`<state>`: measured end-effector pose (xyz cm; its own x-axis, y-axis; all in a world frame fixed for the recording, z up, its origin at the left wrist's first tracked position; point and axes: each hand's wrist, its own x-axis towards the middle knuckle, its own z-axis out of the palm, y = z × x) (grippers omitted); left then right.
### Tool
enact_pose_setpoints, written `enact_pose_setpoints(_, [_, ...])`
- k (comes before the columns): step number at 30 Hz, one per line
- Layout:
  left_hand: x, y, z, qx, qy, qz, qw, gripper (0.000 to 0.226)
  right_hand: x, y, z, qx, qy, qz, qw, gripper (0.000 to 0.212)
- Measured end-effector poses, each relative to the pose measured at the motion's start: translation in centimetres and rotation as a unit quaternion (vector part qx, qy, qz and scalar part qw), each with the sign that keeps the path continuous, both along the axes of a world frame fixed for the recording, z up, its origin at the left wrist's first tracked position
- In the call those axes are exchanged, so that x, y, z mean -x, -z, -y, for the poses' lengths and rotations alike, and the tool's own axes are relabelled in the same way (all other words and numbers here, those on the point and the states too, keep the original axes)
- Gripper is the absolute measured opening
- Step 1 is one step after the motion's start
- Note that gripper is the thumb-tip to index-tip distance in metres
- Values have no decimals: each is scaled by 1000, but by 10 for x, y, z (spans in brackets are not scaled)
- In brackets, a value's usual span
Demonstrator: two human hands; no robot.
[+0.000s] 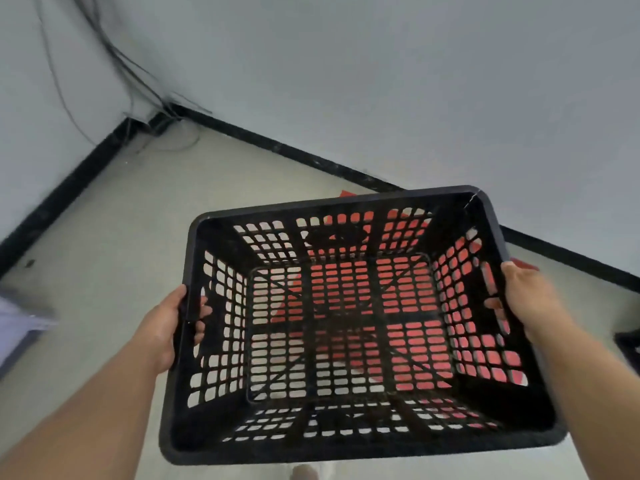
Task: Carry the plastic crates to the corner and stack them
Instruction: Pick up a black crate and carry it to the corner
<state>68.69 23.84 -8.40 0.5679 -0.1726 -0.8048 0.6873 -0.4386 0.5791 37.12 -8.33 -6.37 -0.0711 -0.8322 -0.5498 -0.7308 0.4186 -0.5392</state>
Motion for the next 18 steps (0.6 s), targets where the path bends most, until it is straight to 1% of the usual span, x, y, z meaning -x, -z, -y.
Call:
enact_pose_setpoints(5, [-77, -10, -62, -5, -88, 6, 996, 42, -136, -4, -12, -5, -92, -13, 996, 36])
enact_pose_setpoints(8, [-114, -15, -98, -6, -131, 11, 991, 43, -208, -6, -21, 7, -212, -39, 976, 32])
enact_pose_setpoints(9, [-124, -17, -110, -6, -145, 14, 989, 44, -232, -6, -24, 13, -239, -35, 970, 30])
enact_pose_setpoints(12, [-149, -20, -138, -8, -192, 21, 981, 44, -292, -5, -34, 13, -266, -26, 963, 31])
enact_pose_setpoints(13, [-157, -21, -146, -9, -207, 24, 978, 44, -311, -4, -38, 6, -267, -7, 964, 30])
enact_pose_setpoints(16, [-175, -24, -163, -5, -249, 33, 968, 39, -364, 1, -43, -48, -235, 49, 970, 28])
enact_pose_setpoints(18, [-184, -24, -167, -13, -284, 39, 958, 33, -395, 5, -41, -77, -250, 58, 963, 26])
